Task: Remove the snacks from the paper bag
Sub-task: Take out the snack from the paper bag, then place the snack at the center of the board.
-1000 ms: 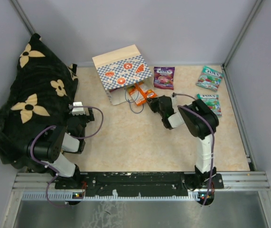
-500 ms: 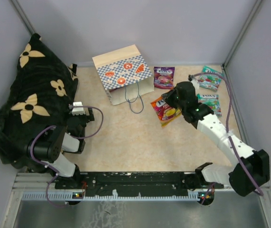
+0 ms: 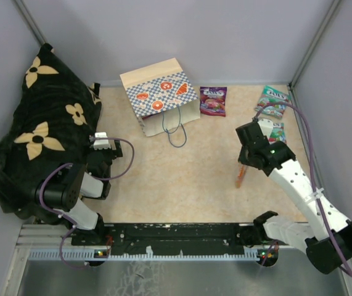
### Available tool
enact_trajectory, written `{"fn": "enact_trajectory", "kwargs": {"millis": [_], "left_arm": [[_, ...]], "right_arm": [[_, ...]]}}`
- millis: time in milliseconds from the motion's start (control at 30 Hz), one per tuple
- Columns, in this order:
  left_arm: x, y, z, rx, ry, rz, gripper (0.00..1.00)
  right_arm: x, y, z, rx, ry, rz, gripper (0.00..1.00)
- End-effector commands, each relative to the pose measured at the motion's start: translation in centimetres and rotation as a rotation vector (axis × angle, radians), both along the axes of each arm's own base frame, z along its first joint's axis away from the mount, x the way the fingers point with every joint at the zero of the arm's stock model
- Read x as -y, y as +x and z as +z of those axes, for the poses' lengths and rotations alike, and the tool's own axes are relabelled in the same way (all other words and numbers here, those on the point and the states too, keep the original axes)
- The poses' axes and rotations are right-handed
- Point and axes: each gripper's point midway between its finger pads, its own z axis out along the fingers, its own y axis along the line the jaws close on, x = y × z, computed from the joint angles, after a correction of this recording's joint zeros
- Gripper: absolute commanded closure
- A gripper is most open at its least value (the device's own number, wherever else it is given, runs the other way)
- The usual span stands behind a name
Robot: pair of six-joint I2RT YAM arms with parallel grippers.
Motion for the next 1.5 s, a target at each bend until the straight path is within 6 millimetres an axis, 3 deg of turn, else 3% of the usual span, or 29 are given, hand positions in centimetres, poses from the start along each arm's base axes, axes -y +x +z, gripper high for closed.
{"fn": "enact_trajectory", "kwargs": {"millis": [0, 100, 233, 467, 700, 900, 967, 1033, 1100, 1133, 1200, 1300, 1367, 1467], "left_arm": [[0.1, 0.4, 0.6, 0.027, -0.015, -0.005, 0.00], [0.1, 0.4, 0.6, 0.027, -0.015, -0.005, 0.00], [0.1, 0.4, 0.6, 0.027, -0.015, -0.006, 0.00], [0.1, 0.4, 0.6, 0.026, -0.014, -0.005, 0.00], [0.1, 0.4, 0.6, 0.028, -0.014, -0.005, 0.00], [0.1, 0.4, 0.6, 0.027, -0.014, -0.005, 0.00], [0.1, 0.4, 0.6, 0.026, -0.015, -0.005, 0.00], [0.1, 0.4, 0.6, 0.027, -0.016, -0.006, 0.00], [0.1, 0.4, 0.6, 0.027, -0.015, -0.005, 0.00], [0.1, 0.4, 0.6, 0.027, -0.016, -0.005, 0.00], [0.1, 0.4, 0.6, 0.028, -0.015, -0.007, 0.00], [0.1, 0.4, 0.6, 0.027, -0.015, -0.005, 0.00], [0.1, 0.4, 0.6, 0.027, -0.014, -0.005, 0.00], [0.1, 0.4, 0.7, 0.028, -0.015, -0.005, 0.00]], "right_arm": [[5.7, -1.6, 4.2, 0.047, -0.256, -0.097, 1.00], [6.9, -2.0, 4.4, 0.015, -0.329, -0.125, 1.00], [5.5, -1.0, 1.3, -0.078, -0.356, -0.080, 1.00], [-2.0, 3.6, -4.9, -0.066, -0.183, 0.035, 1.00], [-11.1, 6.9, -7.4, -0.029, -0.083, 0.130, 1.00], [-17.1, 9.1, -9.8, -0.001, 0.047, 0.119, 0.99], [-19.2, 9.6, -10.0, 0.007, 0.104, 0.134, 0.92], [-21.8, 10.2, -9.3, 0.023, 0.187, 0.186, 0.75], [-23.7, 10.6, -7.9, 0.055, 0.231, 0.297, 0.39], [-23.9, 10.8, -6.8, 0.088, 0.219, 0.350, 0.24], [-23.6, 11.2, -4.5, 0.174, 0.143, 0.482, 0.05], [-21.0, 11.2, -1.3, 0.260, -0.031, 0.691, 0.01], [-18.7, 10.9, -0.6, 0.266, -0.129, 0.821, 0.01], [-14.9, 10.4, -1.3, 0.187, -0.193, 0.943, 0.01]]}}
